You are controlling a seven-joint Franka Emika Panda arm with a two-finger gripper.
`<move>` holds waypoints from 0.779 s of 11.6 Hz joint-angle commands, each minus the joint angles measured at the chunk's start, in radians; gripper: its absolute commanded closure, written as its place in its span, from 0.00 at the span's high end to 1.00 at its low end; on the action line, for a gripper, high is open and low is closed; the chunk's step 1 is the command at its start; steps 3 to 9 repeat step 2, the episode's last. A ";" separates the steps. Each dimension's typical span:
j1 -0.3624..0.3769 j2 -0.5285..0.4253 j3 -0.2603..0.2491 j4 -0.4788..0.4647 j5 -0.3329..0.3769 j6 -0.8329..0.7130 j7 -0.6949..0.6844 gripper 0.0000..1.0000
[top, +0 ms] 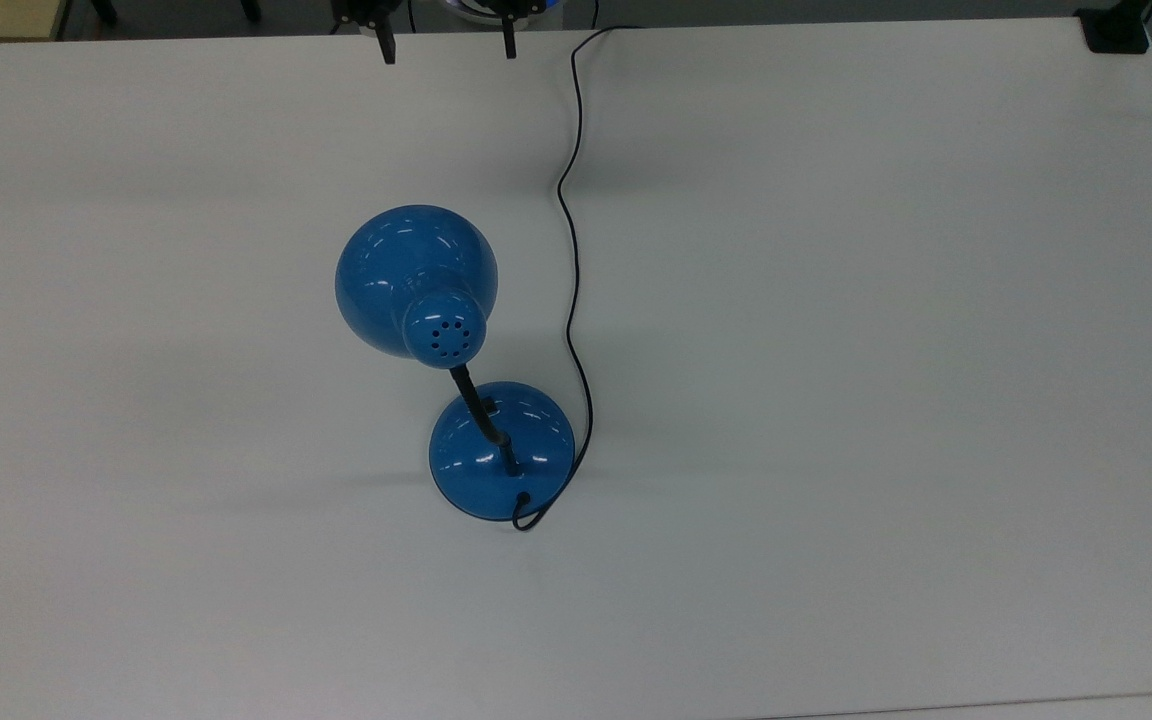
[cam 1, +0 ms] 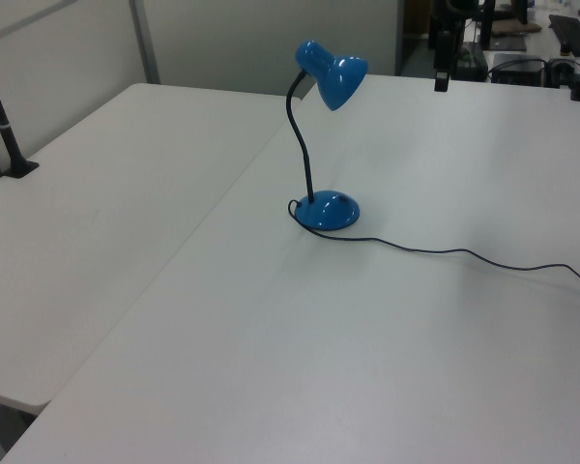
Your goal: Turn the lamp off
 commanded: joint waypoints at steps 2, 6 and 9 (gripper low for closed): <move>0.013 0.012 -0.011 0.026 0.016 0.014 0.012 1.00; 0.013 0.012 -0.011 0.026 0.016 0.014 0.012 1.00; 0.013 0.012 -0.011 0.026 0.016 0.014 0.012 1.00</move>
